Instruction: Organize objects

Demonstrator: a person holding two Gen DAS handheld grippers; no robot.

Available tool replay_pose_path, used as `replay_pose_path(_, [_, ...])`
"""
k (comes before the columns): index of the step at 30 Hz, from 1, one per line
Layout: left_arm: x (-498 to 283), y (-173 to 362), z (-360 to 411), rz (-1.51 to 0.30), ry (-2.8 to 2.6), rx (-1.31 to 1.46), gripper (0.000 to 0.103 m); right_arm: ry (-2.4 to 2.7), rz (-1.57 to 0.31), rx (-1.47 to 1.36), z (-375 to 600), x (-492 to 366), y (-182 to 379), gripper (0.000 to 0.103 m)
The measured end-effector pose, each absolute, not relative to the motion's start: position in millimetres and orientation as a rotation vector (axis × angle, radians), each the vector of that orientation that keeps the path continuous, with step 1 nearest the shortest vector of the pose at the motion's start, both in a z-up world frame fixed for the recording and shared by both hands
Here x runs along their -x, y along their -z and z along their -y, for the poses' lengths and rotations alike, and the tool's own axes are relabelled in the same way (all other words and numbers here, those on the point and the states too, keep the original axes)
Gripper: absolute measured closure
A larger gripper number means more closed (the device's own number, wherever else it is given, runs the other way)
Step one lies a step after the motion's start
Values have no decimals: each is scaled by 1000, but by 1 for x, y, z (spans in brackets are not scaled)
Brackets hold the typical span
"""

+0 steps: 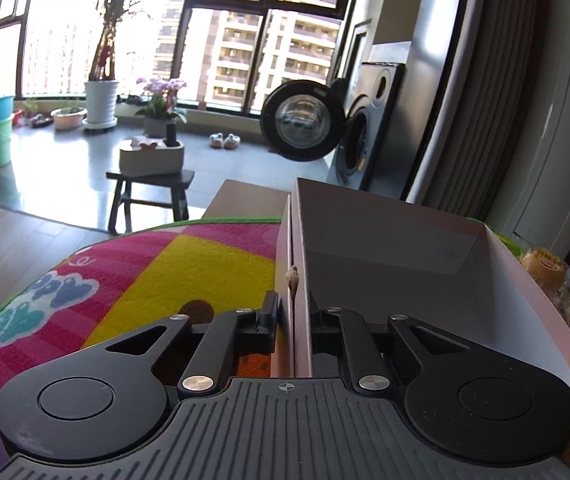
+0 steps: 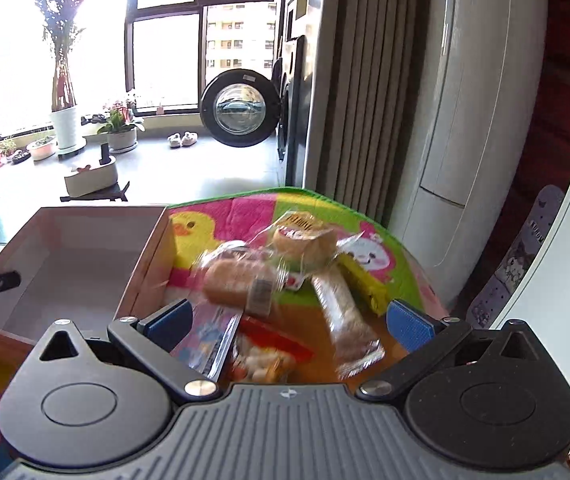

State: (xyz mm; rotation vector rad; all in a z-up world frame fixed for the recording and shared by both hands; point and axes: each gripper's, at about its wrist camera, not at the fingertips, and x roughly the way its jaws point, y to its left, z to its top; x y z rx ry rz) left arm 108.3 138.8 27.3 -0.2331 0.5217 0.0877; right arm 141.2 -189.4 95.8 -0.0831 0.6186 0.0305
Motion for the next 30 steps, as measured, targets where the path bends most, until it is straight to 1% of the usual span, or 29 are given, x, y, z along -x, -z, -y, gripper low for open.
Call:
replay_pose_path(4, [-107,-30,-137,-501,-87,234,89,26,-666,148,186,-215,-91,0])
replay_pose_path(9, [-111,-25,-142,-487,-92,257,89,68,-740,260,171,-291,-58,0])
replay_pose_path(13, [-109,-26,-143,-469,-93,269,89,74,-805,285,161,-319,-31,0])
replay_pose_path(16, [-109,-26,-144,-466,-97,283,89,67,-799,294,158,-321,-26,1])
replay_pose_path(19, [-109,-25,-144,-464,-98,281,89,53,-815,312,156,-319,-27,24])
replay_pose_path(20, [-109,-25,-143,-463,-98,279,89,56,-820,323,156,-318,-28,29])
replay_pose_path(21, [-109,-25,-143,-462,-98,278,89,57,-821,334,155,-316,-29,32])
replay_pose_path(22, [-108,-25,-143,-462,-98,278,89,52,-823,339,155,-314,-32,42])
replay_pose_path(23, [-108,-25,-143,-461,-98,277,89,52,-826,337,156,-311,-37,46])
replay_pose_path(26, [-109,-25,-143,-462,-96,273,90,38,-828,299,160,-293,-56,51])
replay_pose_path(30, [-109,-25,-145,-467,-92,279,90,-10,-817,255,171,-244,-89,53])
